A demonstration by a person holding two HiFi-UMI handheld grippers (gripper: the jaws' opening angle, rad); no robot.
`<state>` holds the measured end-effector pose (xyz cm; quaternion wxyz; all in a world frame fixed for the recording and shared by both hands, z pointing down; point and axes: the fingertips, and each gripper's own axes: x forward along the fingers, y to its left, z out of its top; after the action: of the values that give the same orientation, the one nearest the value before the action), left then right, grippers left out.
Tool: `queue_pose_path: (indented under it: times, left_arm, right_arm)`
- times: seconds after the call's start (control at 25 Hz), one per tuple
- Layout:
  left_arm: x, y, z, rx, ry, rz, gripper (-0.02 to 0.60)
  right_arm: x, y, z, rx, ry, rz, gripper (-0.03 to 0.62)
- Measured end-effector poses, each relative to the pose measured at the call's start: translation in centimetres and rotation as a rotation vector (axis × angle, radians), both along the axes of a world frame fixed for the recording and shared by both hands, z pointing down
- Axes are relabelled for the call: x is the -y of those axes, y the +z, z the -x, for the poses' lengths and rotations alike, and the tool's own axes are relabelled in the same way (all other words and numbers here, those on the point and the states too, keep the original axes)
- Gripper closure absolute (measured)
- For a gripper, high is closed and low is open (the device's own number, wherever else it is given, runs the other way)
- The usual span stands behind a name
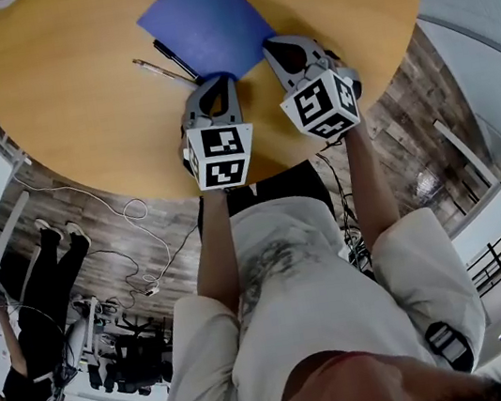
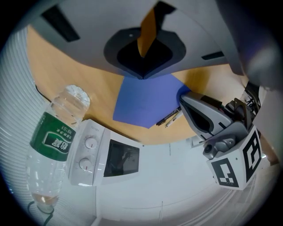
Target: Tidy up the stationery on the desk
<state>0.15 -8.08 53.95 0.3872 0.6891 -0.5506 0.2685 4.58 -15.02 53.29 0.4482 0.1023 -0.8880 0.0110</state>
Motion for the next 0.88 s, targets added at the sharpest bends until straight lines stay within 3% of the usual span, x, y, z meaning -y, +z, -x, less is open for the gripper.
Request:
queue_pose_path:
  times: [0.88]
  left_arm:
    - [-6.0, 0.2, 0.5, -0.023, 0.192, 0.012, 0.574]
  right_arm:
    - [-9.5, 0.2, -2.6, -0.020, 0.225, 0.056, 0.531]
